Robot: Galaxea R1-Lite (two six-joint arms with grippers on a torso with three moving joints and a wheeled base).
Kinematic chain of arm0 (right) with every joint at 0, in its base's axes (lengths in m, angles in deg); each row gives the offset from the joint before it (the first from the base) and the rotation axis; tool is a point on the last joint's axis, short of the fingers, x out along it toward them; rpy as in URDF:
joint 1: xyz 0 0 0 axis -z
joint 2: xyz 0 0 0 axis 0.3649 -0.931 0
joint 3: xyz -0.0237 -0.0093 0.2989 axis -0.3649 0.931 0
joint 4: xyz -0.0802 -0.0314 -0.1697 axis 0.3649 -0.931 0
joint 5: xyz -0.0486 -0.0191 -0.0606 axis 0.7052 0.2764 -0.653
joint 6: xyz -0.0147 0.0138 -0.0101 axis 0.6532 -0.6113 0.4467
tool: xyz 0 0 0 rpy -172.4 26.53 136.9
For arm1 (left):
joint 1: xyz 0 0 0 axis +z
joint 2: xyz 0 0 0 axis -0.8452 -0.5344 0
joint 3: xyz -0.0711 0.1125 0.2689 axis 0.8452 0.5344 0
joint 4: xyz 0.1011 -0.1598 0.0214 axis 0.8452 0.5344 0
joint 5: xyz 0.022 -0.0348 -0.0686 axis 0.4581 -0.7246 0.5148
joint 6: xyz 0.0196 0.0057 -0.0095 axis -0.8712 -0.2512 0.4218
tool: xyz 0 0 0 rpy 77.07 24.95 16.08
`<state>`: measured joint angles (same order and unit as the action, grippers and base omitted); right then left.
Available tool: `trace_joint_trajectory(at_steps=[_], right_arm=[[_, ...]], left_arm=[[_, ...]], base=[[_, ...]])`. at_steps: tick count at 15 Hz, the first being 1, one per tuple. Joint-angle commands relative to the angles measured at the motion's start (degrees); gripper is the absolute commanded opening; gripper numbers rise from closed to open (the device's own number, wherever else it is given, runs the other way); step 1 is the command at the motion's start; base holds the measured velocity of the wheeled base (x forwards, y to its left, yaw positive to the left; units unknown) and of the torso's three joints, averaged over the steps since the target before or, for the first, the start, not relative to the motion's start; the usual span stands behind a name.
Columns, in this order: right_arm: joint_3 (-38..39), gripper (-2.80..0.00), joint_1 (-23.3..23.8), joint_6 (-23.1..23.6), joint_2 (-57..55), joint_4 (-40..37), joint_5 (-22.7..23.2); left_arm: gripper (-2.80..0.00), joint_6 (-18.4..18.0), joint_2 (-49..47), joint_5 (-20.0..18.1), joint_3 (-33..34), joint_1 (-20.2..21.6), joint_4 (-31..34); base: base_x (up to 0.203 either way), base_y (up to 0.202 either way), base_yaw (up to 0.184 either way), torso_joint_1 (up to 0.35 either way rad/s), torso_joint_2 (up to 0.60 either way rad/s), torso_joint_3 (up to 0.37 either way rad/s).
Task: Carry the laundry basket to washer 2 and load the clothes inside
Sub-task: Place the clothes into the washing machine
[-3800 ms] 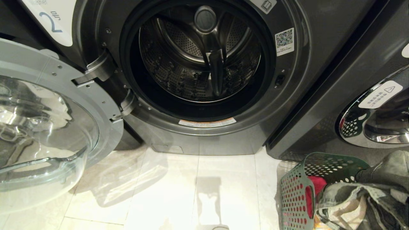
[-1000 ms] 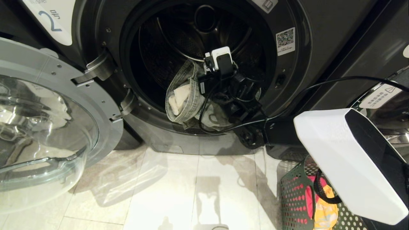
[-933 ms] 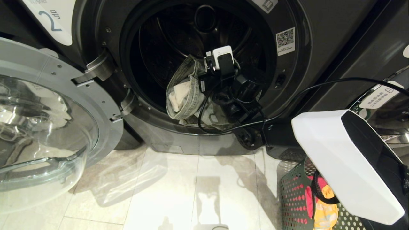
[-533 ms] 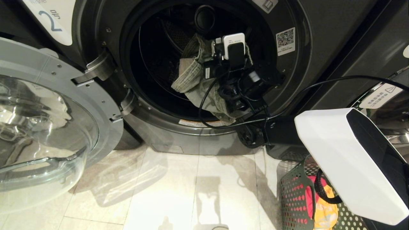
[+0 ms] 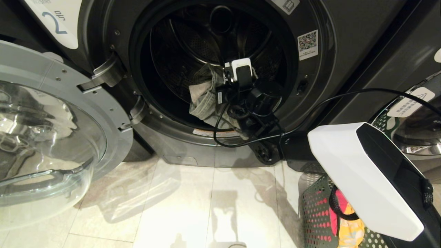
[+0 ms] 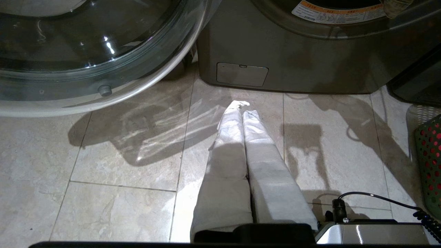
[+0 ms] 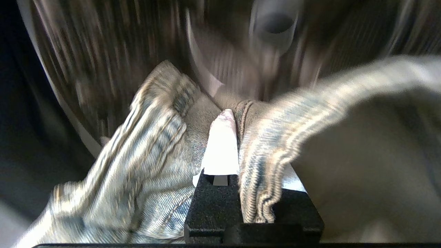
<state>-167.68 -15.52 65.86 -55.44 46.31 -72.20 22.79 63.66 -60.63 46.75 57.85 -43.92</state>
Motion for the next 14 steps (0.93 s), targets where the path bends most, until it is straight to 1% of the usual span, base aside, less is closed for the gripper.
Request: trace_joint_trajectory(at_steps=[1, 8, 10, 11, 12, 14], right_arm=[[-0.1, -2.8, 1.5, -5.2, -0.9, -7.6, -0.6], [0.0, -2.8, 2.6, -6.9, -3.1, -9.8, -0.9], [0.1, -2.8, 2.6, -7.7, -1.4, -14.9, -1.1], [0.1, -2.8, 2.6, -9.4, -0.4, -17.8, -1.2], [0.0, -2.8, 2.6, -10.8, -0.1, -18.5, -1.2], [0.0, -2.8, 2.6, -10.8, -0.6, -18.5, -1.3]], left_arm=[[-2.8, 0.0, 0.1, 0.0, 0.6, 0.0, 0.0], [-2.8, 0.0, 0.1, 0.0, 0.6, 0.0, 0.0], [-2.8, 0.0, 0.0, 0.0, 0.6, 0.0, 0.0], [-2.8, 0.0, 0.1, 0.0, 0.6, 0.0, 0.0], [-2.8, 0.0, 0.0, 0.0, 0.6, 0.0, 0.0], [-2.8, 0.0, 0.0, 0.0, 0.6, 0.0, 0.0]], base=[[0.0, 0.0, 0.0, 0.0, 0.0, 0.0], [0.0, 0.0, 0.0, 0.0, 0.0, 0.0], [0.0, 0.0, 0.0, 0.0, 0.0, 0.0], [0.0, 0.0, 0.0, 0.0, 0.0, 0.0], [0.0, 0.0, 0.0, 0.0, 0.0, 0.0], [0.0, 0.0, 0.0, 0.0, 0.0, 0.0]])
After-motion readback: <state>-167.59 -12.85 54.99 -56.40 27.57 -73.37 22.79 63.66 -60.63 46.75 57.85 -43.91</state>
